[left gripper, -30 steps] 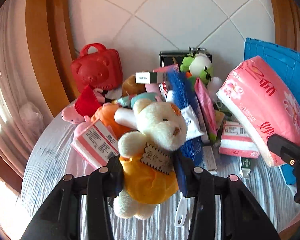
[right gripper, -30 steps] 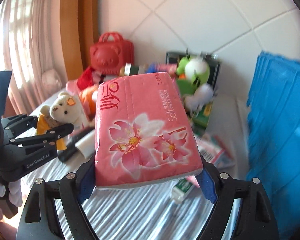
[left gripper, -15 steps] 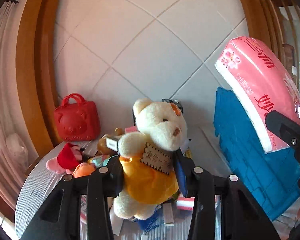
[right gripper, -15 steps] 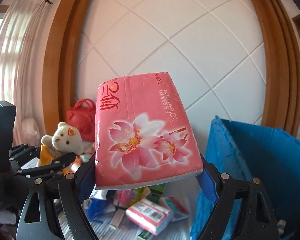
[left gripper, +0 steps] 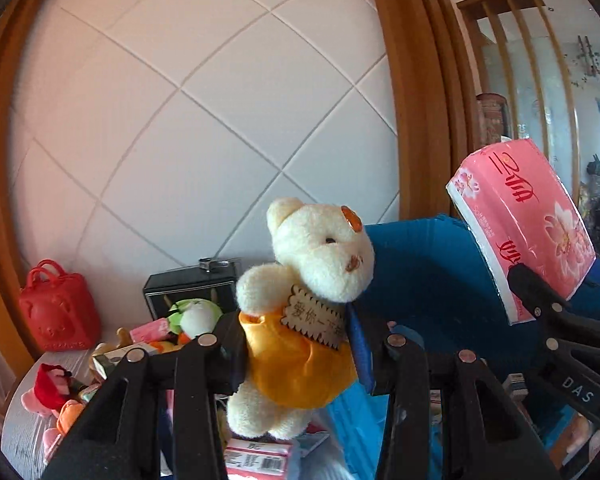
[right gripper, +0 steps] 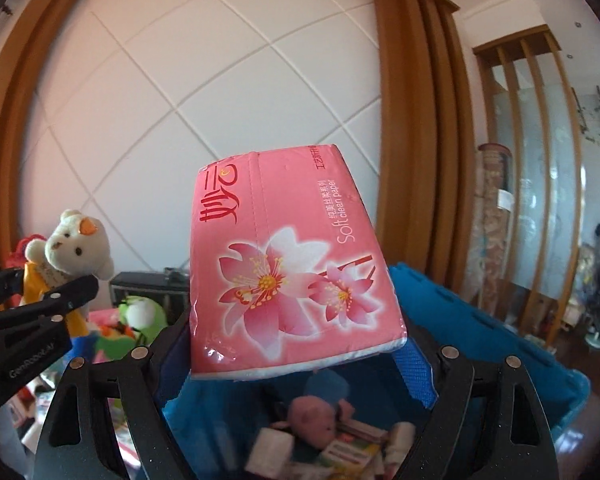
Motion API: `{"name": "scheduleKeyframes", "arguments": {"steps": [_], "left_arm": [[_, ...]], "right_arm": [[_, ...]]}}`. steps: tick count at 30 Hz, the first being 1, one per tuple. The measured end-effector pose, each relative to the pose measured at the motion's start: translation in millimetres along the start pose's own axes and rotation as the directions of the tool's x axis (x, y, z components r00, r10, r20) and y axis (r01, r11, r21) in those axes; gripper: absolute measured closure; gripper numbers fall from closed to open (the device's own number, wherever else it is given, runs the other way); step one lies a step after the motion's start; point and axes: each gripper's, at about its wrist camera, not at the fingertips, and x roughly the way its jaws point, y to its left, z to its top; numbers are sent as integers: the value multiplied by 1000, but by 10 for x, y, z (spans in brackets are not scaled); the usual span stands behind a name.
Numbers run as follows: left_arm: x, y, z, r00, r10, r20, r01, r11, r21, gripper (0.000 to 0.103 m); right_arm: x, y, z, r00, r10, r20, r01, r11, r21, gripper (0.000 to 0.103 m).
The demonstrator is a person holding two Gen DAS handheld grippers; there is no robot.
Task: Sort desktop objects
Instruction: 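Carry teddy bear and tissue pack into the blue crate and open both tools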
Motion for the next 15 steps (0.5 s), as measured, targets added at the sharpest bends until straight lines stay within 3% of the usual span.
{"name": "scheduleKeyframes", "arguments": {"steps": [4, 8, 15], "left_arm": [[205, -434, 159, 994, -51, -96, 53, 998, 17, 62], [364, -810, 221, 968, -134, -211, 137, 991, -2, 62], [434, -1264, 193, 948, -169, -269, 189, 981, 51, 62]], "right_arm": [[149, -458, -31, 993, -93, -74, 96, 995, 31, 16], [212, -778, -66, 980, -156, -124, 161, 986, 36, 16], [286, -1077, -163, 958, -235, -165, 238, 971, -2, 16]]}}
